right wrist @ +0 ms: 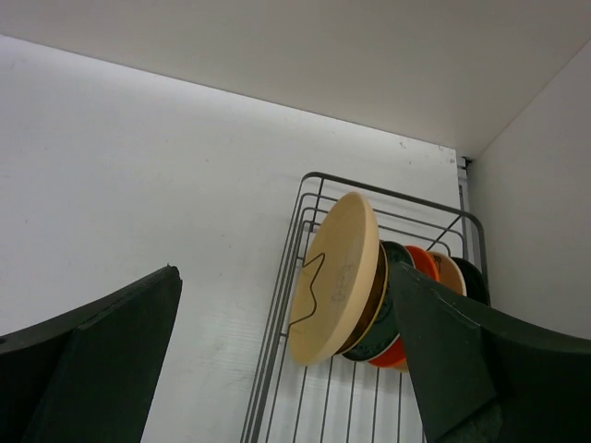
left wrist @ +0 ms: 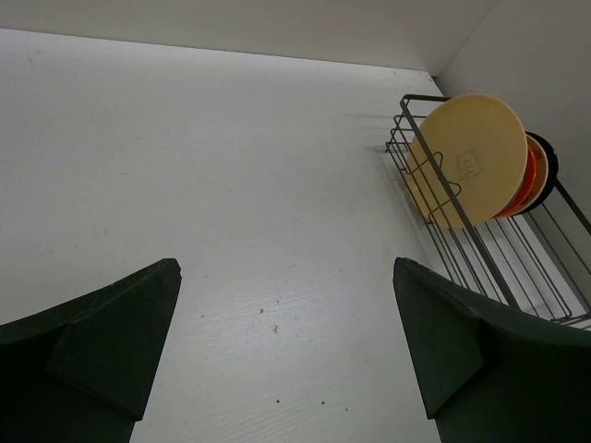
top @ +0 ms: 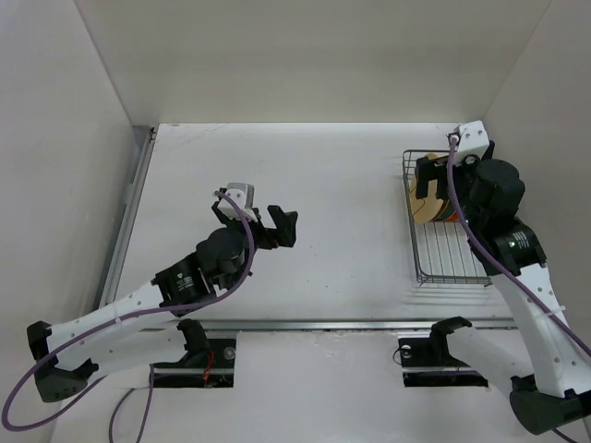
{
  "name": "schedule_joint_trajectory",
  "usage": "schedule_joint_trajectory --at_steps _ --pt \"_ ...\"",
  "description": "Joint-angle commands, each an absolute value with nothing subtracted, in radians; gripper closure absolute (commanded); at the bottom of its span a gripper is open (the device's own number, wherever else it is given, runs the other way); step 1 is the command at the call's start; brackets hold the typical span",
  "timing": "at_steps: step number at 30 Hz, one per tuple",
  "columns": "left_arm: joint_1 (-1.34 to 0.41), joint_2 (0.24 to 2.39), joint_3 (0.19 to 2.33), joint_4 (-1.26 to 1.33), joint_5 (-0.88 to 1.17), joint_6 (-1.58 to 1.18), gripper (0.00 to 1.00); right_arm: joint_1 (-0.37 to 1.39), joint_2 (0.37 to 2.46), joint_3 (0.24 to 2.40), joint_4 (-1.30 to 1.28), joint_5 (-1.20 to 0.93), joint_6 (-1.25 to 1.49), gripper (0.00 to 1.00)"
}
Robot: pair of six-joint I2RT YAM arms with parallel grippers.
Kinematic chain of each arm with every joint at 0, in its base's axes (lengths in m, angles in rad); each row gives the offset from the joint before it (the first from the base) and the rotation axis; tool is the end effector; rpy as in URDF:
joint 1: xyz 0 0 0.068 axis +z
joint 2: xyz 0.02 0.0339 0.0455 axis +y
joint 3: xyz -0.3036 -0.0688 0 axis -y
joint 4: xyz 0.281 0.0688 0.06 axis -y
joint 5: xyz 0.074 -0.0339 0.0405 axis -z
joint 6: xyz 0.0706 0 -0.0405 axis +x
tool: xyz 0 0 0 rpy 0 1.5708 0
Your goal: Unload the plates from the dish rack
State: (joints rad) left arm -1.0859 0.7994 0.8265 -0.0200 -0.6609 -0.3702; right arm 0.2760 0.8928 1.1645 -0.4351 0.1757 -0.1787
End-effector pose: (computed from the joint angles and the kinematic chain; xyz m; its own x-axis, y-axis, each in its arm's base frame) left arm 0.1397 -0.1721 0.3997 -0.1461 -0.3355 -0.9307 0.3856 0.8470 -0.3659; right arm 0.2206 0.0496 0.4598 -0.1358 -0.2204 -0.9659 -0.1286 0.9706 -0.2034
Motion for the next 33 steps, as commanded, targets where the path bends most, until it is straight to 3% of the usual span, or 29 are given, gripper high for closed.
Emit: schedule_joint_trajectory --at_steps 1,11,15,19,23,33 --pt "-1.088 0.776 0.85 0.008 -0.687 -0.391 0.0 0.273 0.885 1.213 -0.434 0.163 -0.169 0.0" --pt "-1.088 0.767 0.85 -0.002 -0.687 -0.411 0.0 0.273 0.922 1.222 -0.399 0.271 -0.169 0.0" --pt "-1.088 0.767 0.85 -0.014 -0.687 -0.42 0.0 0.273 1.205 1.427 -0.52 0.428 -0.189 0.0" --pt "-1.088 0.756 0.83 -0.034 -0.687 -0.465 0.0 0.273 1.362 1.497 -0.558 0.494 -0.189 0.0" --pt "-1.088 0.756 0.821 -0.044 -0.698 -0.477 0.0 0.273 1.474 1.506 -0.482 0.686 -0.199 0.01" --pt "-1.088 0.756 0.821 -0.054 -0.709 -0.486 0.0 0.253 1.623 1.506 -0.453 0.833 -0.201 0.11"
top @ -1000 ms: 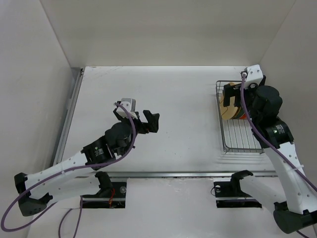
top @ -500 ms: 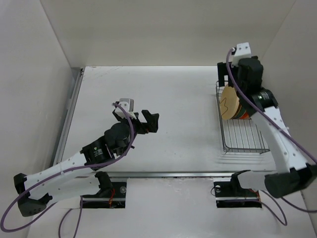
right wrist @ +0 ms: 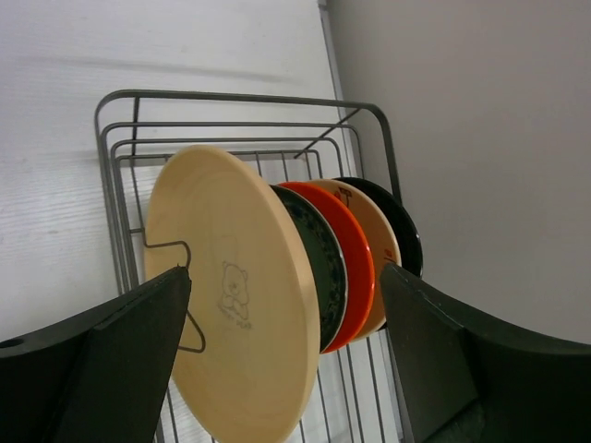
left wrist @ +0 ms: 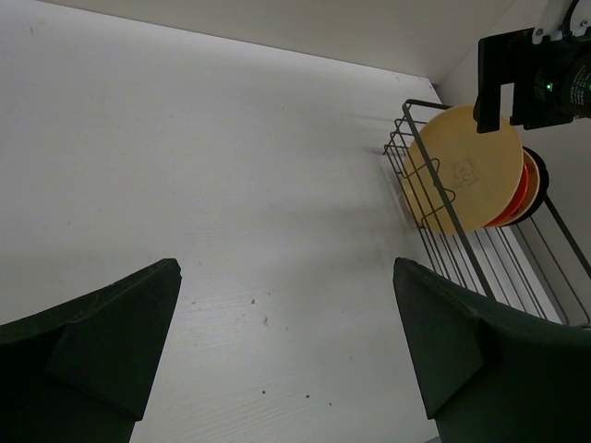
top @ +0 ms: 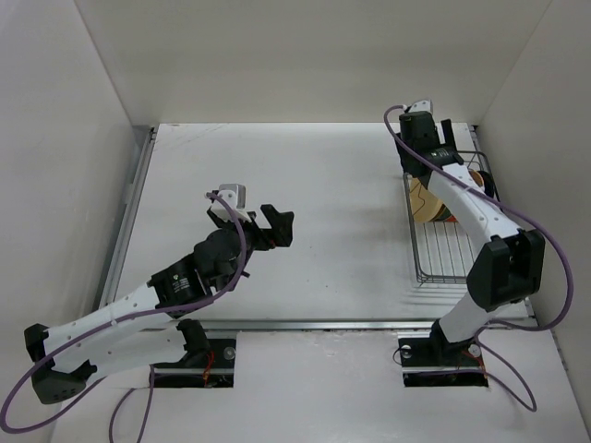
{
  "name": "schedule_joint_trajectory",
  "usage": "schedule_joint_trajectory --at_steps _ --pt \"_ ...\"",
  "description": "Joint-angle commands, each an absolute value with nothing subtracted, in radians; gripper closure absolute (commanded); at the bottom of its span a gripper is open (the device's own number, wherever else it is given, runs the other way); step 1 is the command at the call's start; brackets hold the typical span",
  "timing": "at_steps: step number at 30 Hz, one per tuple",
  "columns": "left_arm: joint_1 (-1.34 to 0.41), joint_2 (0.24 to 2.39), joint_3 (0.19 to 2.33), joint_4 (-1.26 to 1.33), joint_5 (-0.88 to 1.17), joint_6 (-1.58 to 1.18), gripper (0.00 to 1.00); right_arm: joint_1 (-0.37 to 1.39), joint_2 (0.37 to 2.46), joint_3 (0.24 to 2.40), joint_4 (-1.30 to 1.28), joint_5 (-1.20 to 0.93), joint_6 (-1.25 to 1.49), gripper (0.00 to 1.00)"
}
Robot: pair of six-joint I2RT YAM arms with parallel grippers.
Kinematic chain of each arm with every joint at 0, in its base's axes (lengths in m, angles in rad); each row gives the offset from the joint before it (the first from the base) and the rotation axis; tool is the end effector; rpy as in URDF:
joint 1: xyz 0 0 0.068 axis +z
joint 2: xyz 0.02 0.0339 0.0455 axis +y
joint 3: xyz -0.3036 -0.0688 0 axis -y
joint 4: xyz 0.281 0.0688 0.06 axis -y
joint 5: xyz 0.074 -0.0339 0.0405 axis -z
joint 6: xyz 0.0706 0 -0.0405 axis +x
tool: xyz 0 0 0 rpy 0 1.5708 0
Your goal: Unload the plates from the dish rack
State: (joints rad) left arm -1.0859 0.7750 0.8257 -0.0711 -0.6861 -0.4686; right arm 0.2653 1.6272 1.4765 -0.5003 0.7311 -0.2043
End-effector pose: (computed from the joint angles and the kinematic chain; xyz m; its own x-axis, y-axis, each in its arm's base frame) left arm 0.1371 -0.1643 0.3975 -0.1843 -0.3999 -0.8979 0.3430 0.8299 -0.4400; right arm 0.4221 0.0658 0.3571 -0.6370 -0.3296 -0.6968 0.1921 0.8076 -0.5576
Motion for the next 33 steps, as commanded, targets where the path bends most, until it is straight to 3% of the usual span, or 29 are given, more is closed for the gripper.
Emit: schedule_joint_trajectory --at_steps 1,11,22,26,33 --pt "-1.088 0.756 0.821 -0.054 -0.709 -0.486 0.0 0.253 1.632 1.506 -0.453 0.842 -0.192 0.12" --pt "-1.088 0.738 0.821 -0.054 -0.718 -0.486 0.0 0.213 1.623 1.476 -0.512 0.793 -0.141 0.35" --pt "-1.088 0.738 0.821 -0.054 -0.718 -0.486 0.0 0.173 1.623 1.413 -0.554 0.704 -0.132 0.48" --pt "-1.088 0.738 0.821 -0.054 -0.718 -0.486 0.0 0.164 1.623 1.404 -0.554 0.695 -0.132 0.68" --pt "-1.088 0.738 0.821 -0.054 -0.718 -0.486 0.0 0.164 1.591 1.394 -0.554 0.695 -0.141 0.93"
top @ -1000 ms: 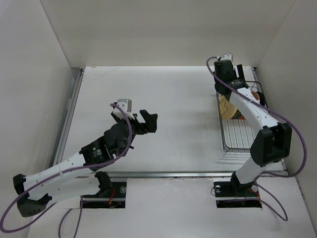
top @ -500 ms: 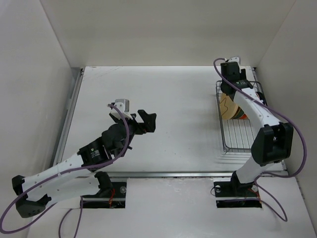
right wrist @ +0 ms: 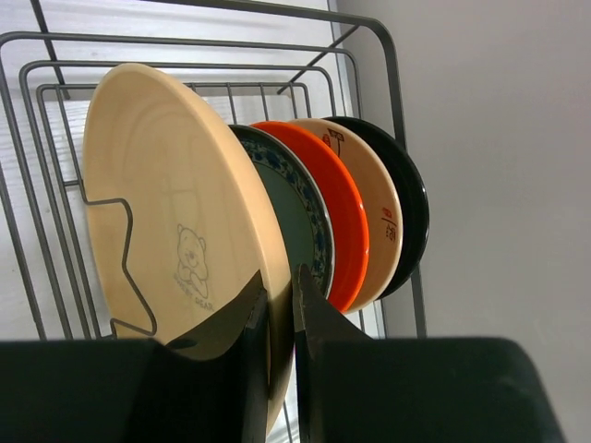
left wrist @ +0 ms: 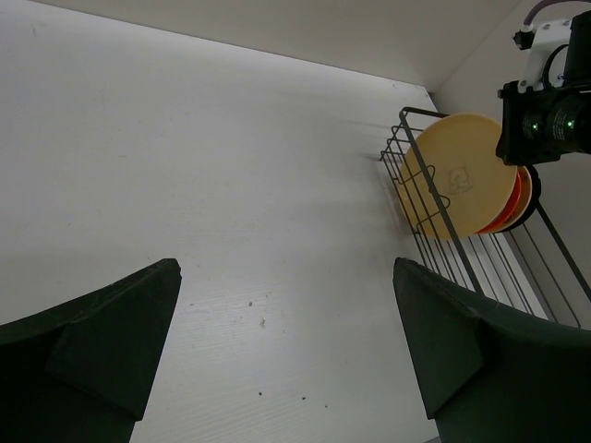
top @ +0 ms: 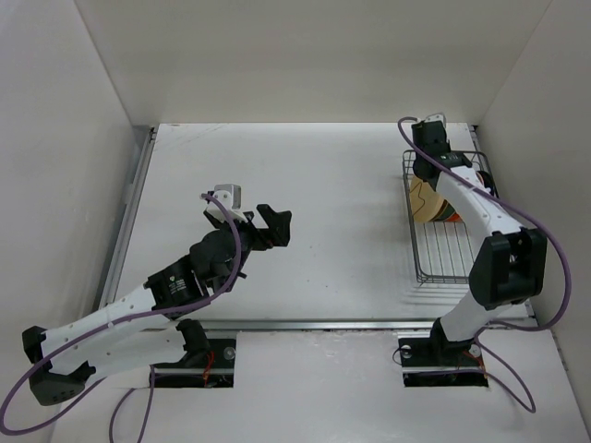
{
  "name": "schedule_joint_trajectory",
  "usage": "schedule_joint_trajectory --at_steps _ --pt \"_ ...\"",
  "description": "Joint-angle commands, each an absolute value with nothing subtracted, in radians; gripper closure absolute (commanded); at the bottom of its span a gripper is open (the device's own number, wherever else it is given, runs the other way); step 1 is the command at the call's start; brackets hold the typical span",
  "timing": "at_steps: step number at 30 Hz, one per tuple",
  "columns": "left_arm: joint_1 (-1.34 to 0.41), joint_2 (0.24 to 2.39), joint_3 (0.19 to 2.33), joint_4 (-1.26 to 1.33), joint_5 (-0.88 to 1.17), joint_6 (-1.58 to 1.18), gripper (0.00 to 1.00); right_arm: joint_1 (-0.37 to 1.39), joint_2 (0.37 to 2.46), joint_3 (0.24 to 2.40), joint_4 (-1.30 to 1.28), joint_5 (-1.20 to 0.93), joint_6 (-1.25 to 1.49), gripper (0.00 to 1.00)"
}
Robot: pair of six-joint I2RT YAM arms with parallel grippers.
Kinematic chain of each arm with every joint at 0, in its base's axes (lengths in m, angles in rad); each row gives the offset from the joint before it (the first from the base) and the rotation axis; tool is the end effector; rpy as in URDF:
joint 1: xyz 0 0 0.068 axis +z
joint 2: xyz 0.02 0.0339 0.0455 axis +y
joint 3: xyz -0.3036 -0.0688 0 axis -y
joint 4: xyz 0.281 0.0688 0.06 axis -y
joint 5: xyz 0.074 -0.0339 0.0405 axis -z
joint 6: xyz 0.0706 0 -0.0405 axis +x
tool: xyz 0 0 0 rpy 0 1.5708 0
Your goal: Unload the plates from the dish rack
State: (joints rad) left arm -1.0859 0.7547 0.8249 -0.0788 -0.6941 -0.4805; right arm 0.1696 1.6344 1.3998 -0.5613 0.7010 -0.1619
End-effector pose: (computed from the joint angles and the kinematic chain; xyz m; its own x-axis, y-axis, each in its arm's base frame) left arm 0.1347 -0.1587 0.3999 -0.1801 -0.4204 -0.8893 0.3368 0.8231 -0.4573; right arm 0.4178 0.0253 0.3181 -0.7459 -0.2527 -0.6162 0.1981 0.7991 -0.5676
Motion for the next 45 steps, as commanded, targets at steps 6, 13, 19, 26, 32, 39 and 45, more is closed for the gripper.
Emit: schedule_joint_trajectory --at_steps 6,13,19,26,32,39,45 --pt "-1.088 0.738 0.821 -0.054 -0.718 -0.486 0.0 0.164 1.563 1.404 -0.554 0.706 -0.161 1.0" --pt "-1.088 0.738 0.821 -0.054 -0.718 -0.486 0.0 0.164 1.496 1.434 -0.543 0.75 -0.19 1.0" --pt "-1.088 0.738 0.821 -0.063 -0.718 -0.486 0.0 0.164 1.441 1.434 -0.497 0.808 -0.222 1.0" --pt "-1.088 0.747 0.821 -0.063 -0.718 -0.486 0.0 0.164 1.352 1.414 -0.39 0.879 -0.288 1.0" --pt "-1.088 0.756 0.821 -0.02 -0.651 -0.465 0.0 0.175 1.201 1.391 -0.432 0.608 -0.236 1.0" --pt "-1.088 0.785 0.802 0.084 -0.535 -0.391 0.0 0.204 1.101 1.422 -0.649 -0.125 -0.133 1.0" --pt "-1.078 0.92 0.883 0.087 -0.483 -0.37 0.04 0.236 1.092 1.388 -0.667 -0.365 -0.133 1.0"
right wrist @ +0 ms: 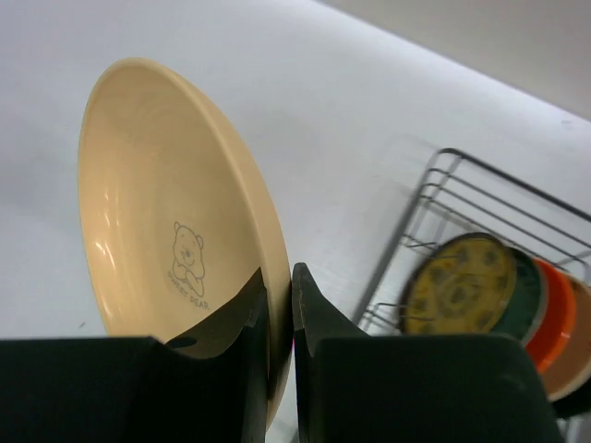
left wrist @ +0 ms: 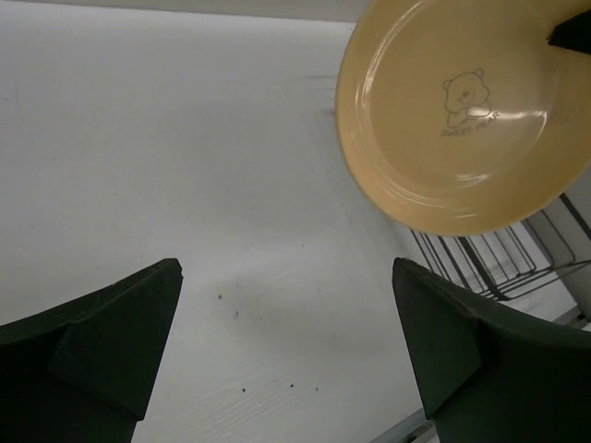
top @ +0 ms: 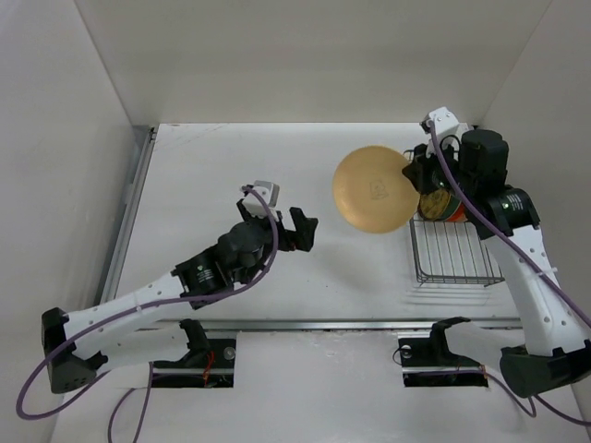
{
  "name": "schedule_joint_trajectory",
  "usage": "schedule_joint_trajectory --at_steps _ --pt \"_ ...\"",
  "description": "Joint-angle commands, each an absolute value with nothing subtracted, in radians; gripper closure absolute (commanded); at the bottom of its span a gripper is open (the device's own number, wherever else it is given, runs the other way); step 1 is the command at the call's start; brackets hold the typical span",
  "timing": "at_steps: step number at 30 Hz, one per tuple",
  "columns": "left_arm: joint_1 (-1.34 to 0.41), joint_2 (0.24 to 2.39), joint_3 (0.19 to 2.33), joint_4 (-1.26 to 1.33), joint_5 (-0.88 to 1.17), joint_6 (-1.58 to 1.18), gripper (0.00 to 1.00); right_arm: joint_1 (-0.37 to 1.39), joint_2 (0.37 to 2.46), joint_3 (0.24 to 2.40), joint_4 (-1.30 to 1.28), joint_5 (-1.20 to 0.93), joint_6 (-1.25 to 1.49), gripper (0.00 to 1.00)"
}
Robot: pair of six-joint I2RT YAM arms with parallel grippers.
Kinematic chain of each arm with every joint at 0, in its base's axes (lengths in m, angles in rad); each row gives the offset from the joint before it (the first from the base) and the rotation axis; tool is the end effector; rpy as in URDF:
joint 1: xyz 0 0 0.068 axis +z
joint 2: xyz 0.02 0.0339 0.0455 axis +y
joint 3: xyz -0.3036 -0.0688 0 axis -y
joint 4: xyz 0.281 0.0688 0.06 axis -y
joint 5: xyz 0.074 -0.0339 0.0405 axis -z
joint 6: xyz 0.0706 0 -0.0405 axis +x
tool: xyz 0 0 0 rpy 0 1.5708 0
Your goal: Unload the plates from the dish rack
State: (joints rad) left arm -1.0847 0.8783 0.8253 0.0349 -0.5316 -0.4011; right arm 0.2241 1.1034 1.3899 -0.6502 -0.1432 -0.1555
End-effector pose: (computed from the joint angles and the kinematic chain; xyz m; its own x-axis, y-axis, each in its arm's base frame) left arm 0.1460 -0.1997 0.3898 -0.2129 -0.3175 -0.9241 0.4804 0.7895 -0.3819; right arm 0.2613 0.0699 0.4703 -0.2885 -0.2230 -0.9312 -0.3995 0.9118 -0.0946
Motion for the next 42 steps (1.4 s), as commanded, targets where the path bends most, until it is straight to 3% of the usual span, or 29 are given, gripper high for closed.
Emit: schedule_joint_trajectory --at_steps 1,12,15,18,19,24,28,29,30,31,32,37,42 --pt "-1.066 0.94 0.908 0.087 -0.47 -0.37 0.05 0.247 1.092 1.388 -0.667 -0.379 -0.133 1.0" --pt "-1.006 1.111 0.985 0.087 -0.368 -0.351 0.12 0.278 1.054 1.379 -0.704 -0.506 -0.178 1.0" --pt "-0.997 1.14 0.994 0.087 -0.342 -0.351 0.19 0.278 1.054 1.379 -0.73 -0.583 -0.202 1.0" --pt "-0.997 1.164 1.015 0.087 -0.304 -0.351 0.42 0.278 1.054 1.37 -0.739 -0.644 -0.213 1.0" --pt "-0.986 1.173 1.015 0.087 -0.292 -0.342 0.57 0.278 1.054 1.37 -0.739 -0.644 -0.213 1.0" --pt "-0.965 1.183 1.025 0.097 -0.203 -0.351 1.0 0.278 1.045 1.35 -0.739 -0.653 -0.222 1.0" --pt "-0.939 1.163 1.015 0.12 -0.099 -0.362 1.0 0.278 1.045 1.341 -0.739 -0.653 -0.222 0.87" --pt "-0.924 1.163 1.006 0.12 -0.078 -0.362 1.0 0.278 1.045 1.341 -0.739 -0.653 -0.222 0.58" --pt "-0.914 1.151 0.994 0.135 -0.062 -0.374 1.0 0.278 1.045 1.332 -0.739 -0.644 -0.222 0.37" --pt "-0.89 1.135 0.979 0.152 -0.036 -0.391 1.0 0.278 1.045 1.331 -0.73 -0.629 -0.222 0.07" --pt "-0.875 1.135 0.979 0.152 -0.035 -0.4 1.0 0.278 1.045 1.331 -0.73 -0.618 -0.222 0.0" --pt "-0.758 1.141 0.966 0.123 -0.08 -0.472 1.0 0.278 1.011 1.276 -0.626 -0.456 -0.163 0.0" --pt "-0.612 1.285 1.002 -0.001 -0.233 -0.604 1.0 0.278 0.956 1.204 -0.491 -0.131 -0.074 0.0"
